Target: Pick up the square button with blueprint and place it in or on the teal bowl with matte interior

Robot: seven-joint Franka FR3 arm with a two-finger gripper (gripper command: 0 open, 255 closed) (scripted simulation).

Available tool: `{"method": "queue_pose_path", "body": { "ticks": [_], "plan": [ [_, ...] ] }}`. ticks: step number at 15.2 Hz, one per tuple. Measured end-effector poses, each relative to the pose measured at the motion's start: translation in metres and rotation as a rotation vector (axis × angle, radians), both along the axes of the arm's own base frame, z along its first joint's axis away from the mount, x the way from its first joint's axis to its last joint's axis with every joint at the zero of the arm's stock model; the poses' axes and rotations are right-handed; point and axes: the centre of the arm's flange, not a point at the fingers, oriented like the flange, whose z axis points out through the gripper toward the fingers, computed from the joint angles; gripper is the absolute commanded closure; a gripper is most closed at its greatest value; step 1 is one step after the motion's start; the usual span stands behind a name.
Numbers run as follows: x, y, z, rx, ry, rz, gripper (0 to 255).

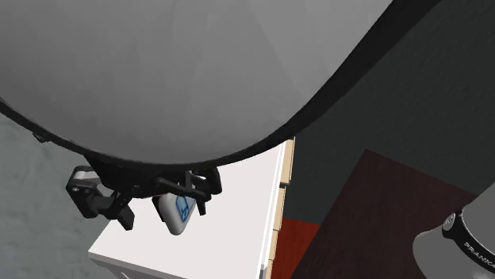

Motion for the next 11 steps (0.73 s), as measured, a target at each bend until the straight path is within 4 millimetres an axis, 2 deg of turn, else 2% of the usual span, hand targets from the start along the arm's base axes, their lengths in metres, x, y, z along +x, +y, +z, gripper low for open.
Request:
{"method": "queue_pose_path", "body": {
  "ticks": [3, 8, 9, 11],
  "plan": [
    [-0.0004, -0.0004, -0.0130, 0.000, 0.000, 0.000, 0],
    [-0.0003, -0.0004, -0.0152, 0.000, 0.000, 0.000, 0],
    [-0.0003, -0.0004, -0.0152, 0.000, 0.000, 0.000, 255],
    [-0.0003, -0.0004, -0.0152, 0.000, 0.000, 0.000, 255]
  ]
}}
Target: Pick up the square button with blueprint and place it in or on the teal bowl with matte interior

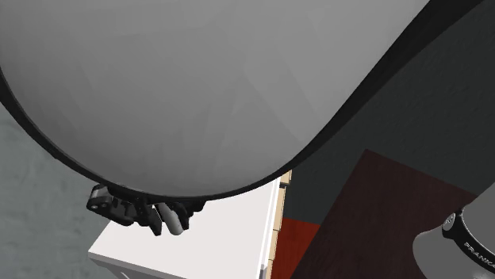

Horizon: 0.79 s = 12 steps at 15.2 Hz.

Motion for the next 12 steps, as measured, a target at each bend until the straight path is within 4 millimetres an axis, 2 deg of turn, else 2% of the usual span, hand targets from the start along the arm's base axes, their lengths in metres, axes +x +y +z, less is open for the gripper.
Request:
{"method": "queue_pose_path", "body": {
  "ticks": [8, 12],
  "plan": [
    [0.000, 0.000, 0.000, 0.000, 0.000, 0.000, 255],
    [0.001, 0.000, 0.016, 0.000, 0.000, 0.000, 255]
  ]
}}
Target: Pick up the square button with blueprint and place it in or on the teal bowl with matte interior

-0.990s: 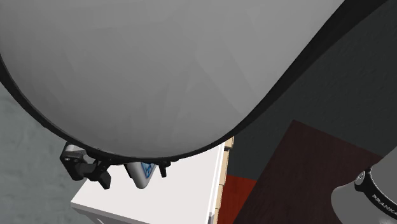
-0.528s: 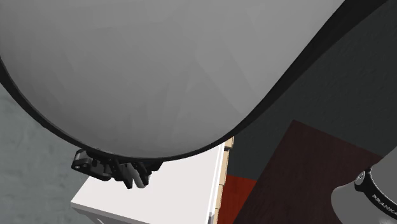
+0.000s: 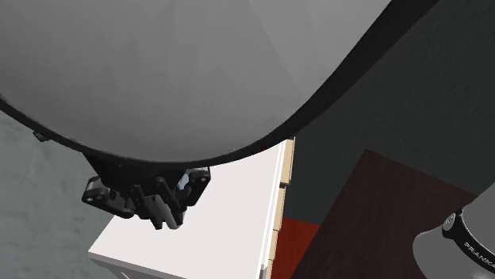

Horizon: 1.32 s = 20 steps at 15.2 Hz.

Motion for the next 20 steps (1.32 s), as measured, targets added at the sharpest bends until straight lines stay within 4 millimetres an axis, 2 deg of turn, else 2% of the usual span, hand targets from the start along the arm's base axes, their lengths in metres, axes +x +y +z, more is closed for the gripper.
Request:
{"method": "queue_pose_path", "body": {
  "ticks": [20],
  "plan": [
    [0.000, 0.001, 0.104, 0.000, 0.000, 0.000, 255]
  ]
}}
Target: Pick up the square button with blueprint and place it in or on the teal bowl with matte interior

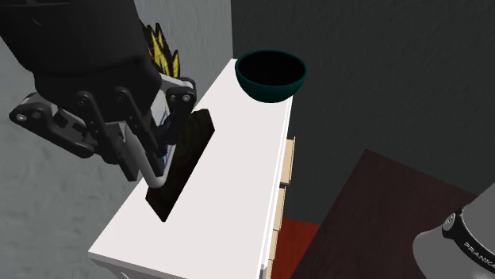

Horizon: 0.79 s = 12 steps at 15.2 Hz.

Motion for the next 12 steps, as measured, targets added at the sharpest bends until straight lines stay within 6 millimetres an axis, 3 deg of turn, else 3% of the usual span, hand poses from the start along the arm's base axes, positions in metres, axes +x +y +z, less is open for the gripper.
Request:
{"method": "queue_pose_path", "body": {
  "ticks": [9, 12],
  "plan": [
    [-0.001, 0.000, 0.047, 0.000, 0.000, 0.000, 255],
    [0.009, -0.027, 0.052, -0.001, 0.000, -0.002, 255]
  ]
}}
